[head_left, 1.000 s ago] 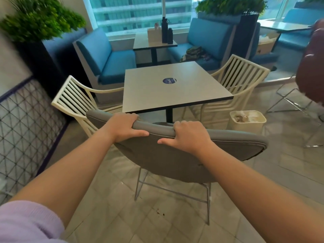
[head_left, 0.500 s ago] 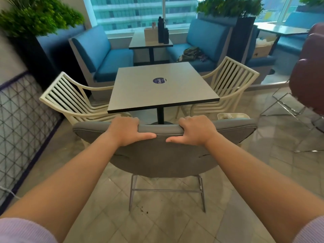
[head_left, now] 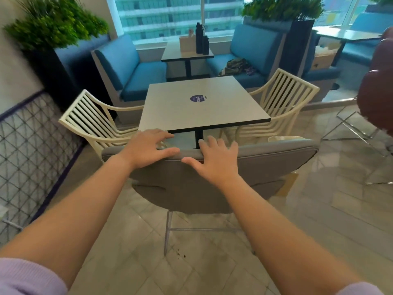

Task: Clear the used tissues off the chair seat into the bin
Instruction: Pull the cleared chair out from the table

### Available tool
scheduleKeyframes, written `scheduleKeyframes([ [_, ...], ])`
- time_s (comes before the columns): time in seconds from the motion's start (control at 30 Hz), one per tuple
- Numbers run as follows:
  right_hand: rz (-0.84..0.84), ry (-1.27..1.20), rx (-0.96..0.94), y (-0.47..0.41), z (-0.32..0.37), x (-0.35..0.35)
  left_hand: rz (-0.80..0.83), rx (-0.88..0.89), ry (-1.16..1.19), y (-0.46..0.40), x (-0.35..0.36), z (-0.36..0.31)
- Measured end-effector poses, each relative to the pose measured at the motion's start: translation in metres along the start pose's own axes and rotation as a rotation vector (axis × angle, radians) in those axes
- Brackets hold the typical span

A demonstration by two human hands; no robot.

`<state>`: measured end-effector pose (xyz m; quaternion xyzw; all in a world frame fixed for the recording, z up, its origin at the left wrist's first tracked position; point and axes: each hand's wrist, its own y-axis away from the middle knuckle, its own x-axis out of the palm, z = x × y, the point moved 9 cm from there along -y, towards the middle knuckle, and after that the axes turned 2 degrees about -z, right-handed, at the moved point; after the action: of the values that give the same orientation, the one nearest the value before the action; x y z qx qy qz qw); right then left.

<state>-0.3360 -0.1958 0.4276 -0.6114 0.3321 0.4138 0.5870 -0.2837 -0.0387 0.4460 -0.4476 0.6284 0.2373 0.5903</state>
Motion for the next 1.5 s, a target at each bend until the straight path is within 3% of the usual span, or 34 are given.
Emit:
scheduleKeyframes([
  [0.07, -0.093, 0.026, 0.087, 0.0, 0.003, -0.002, 0.037, -0.074, -0.099, 0.008, 0.008, 0.02],
  [0.17, -0.231, 0.024, 0.079, -0.001, -0.004, -0.006, -0.096, -0.08, -0.213, 0.013, 0.009, 0.022],
  [0.47, -0.324, -0.024, -0.046, -0.007, -0.007, -0.008, -0.135, -0.117, -0.192, 0.004, 0.015, 0.02],
  [0.93, -0.33, -0.059, -0.138, -0.013, -0.063, -0.01, -0.157, -0.212, -0.228, -0.016, 0.026, -0.028],
  [1.2, -0.19, -0.153, -0.226, -0.02, -0.09, -0.007, -0.205, -0.256, -0.22, -0.027, 0.031, -0.048],
  [1.37, -0.294, -0.049, -0.042, -0.019, -0.13, -0.015, -0.286, -0.124, -0.208, -0.038, 0.037, -0.088],
  [1.5, -0.309, -0.028, -0.057, -0.025, -0.135, -0.007, -0.326, -0.112, -0.265, -0.043, 0.032, -0.088],
])
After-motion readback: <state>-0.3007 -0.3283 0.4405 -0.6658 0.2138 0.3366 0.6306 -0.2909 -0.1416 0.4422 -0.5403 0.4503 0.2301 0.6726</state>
